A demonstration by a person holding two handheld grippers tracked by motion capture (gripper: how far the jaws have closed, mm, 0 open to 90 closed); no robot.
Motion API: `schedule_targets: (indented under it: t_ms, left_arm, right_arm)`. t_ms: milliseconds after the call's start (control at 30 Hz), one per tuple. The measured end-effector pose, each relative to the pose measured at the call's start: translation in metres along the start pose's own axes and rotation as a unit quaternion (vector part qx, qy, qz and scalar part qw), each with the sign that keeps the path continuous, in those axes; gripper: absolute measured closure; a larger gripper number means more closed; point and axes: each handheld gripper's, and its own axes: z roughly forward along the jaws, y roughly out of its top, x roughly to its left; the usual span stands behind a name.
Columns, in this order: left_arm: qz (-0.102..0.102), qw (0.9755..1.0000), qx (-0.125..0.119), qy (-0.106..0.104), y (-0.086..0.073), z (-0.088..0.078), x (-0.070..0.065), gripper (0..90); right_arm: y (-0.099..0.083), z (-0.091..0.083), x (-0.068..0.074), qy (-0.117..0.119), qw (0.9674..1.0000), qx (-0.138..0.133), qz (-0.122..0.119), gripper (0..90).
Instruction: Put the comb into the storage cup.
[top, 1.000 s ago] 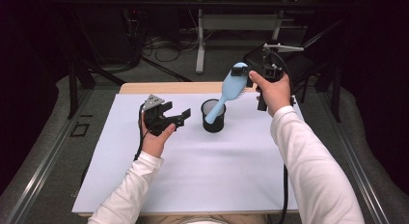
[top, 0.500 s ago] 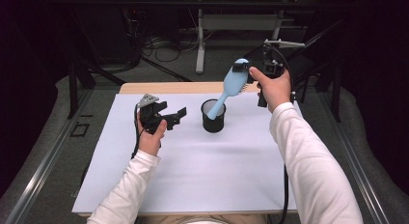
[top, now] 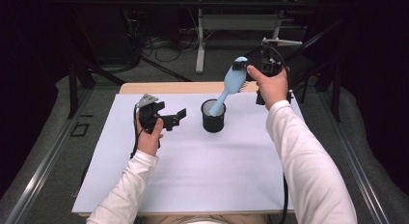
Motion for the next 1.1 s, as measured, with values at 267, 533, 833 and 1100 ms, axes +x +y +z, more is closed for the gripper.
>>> schedule_targets:
  t_ms: [267, 533, 833, 1100]
  left_arm:
    - [0.022, 0.9997, 0.007, -0.003, 0.000, 0.000, -0.003, 0.5]
    - [0.038, 0.9992, 0.012, 0.003, 0.001, -0.001, -0.006, 0.5]
    - [0.041, 0.9990, 0.016, 0.004, 0.002, -0.001, -0.006, 0.5]
    - [0.045, 0.9989, 0.014, 0.008, 0.002, -0.003, -0.008, 0.5]
  right_arm:
    - [0.002, 0.004, 0.003, -0.010, 0.9999, -0.003, -0.012, 50.3]
    - [0.003, 0.011, 0.011, -0.017, 0.9994, -0.001, -0.030, 50.3]
    - [0.007, 0.016, 0.020, -0.031, 0.9982, -0.001, -0.051, 50.3]
    - [0.008, 0.018, 0.024, -0.040, 0.9973, -0.008, -0.062, 50.3]
